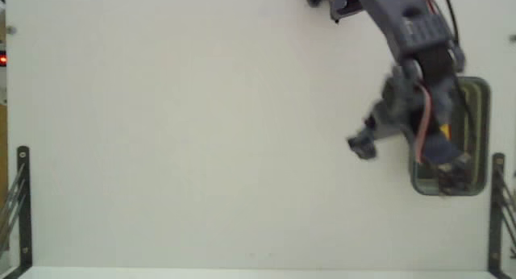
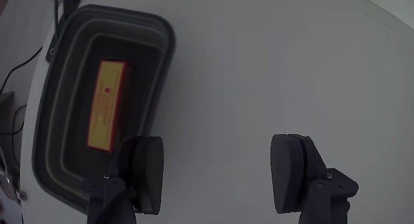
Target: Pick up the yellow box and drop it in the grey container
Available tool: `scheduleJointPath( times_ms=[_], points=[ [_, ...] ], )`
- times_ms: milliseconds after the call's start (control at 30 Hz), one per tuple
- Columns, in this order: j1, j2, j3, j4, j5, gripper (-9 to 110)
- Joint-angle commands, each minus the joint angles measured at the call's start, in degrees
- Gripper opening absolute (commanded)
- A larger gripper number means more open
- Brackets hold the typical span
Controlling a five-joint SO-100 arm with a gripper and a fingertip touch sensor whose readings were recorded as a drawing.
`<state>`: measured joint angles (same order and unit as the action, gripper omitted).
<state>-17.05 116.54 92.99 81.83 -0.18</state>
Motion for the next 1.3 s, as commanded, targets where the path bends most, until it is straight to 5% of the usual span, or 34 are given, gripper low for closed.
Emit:
scheduleJointPath(
  times_ms=[0,1267],
  points=[
    [1.8,5.6,1.7,0.0,0.2,110],
    [17.0,25.6,21.5,0.1,0.2,110]
  ],
)
